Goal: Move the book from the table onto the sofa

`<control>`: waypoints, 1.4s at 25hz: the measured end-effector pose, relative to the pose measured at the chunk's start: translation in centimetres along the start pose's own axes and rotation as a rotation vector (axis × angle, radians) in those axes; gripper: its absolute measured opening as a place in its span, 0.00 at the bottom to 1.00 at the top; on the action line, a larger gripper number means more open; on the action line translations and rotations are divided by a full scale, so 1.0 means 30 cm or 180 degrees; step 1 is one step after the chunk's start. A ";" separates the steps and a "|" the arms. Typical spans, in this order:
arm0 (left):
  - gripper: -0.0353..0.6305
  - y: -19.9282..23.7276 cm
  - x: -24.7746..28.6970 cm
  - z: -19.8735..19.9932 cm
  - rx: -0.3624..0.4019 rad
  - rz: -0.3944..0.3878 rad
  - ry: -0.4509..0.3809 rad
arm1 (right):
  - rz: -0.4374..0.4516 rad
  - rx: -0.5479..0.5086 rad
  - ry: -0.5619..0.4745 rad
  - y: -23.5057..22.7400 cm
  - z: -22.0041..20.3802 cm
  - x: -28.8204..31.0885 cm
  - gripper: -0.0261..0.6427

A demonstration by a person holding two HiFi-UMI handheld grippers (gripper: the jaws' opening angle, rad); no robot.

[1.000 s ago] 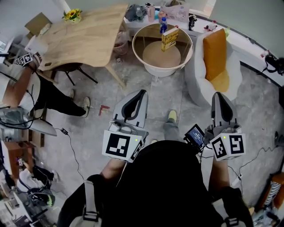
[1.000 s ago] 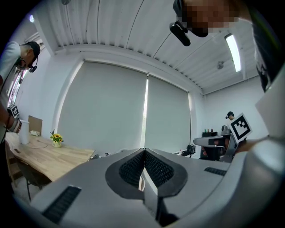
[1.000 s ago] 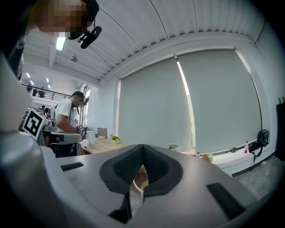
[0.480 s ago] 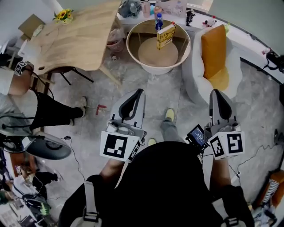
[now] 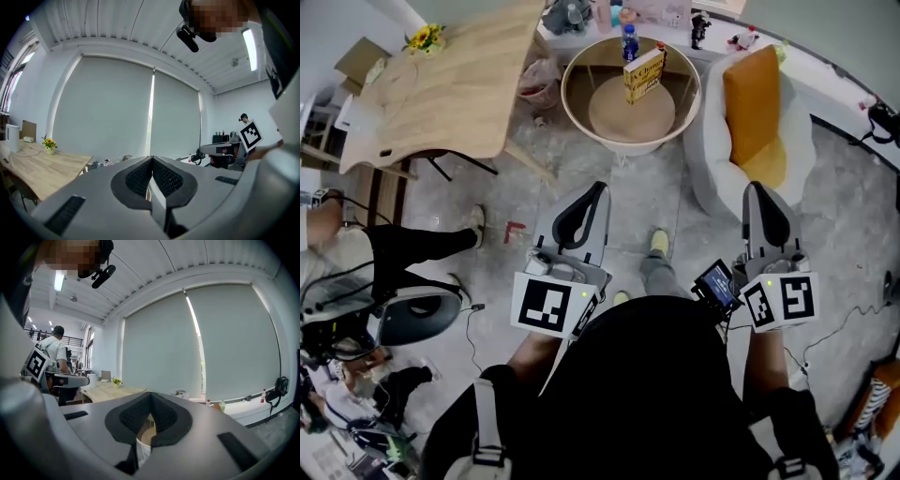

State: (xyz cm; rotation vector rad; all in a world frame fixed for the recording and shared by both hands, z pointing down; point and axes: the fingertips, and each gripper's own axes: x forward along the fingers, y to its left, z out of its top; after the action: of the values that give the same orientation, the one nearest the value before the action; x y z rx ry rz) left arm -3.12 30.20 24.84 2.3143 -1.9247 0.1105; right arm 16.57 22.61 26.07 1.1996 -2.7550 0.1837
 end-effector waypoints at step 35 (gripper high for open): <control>0.07 -0.002 0.406 0.104 0.0131 0.0167 0.0014 | 0.0243 0.0067 -0.0029 -0.303 0.066 0.290 0.06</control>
State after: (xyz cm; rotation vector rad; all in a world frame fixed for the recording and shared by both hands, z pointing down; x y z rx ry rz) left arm -0.90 17.90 23.43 2.2874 -2.0000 0.1618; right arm 17.24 9.89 26.13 1.1036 -2.8156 0.2162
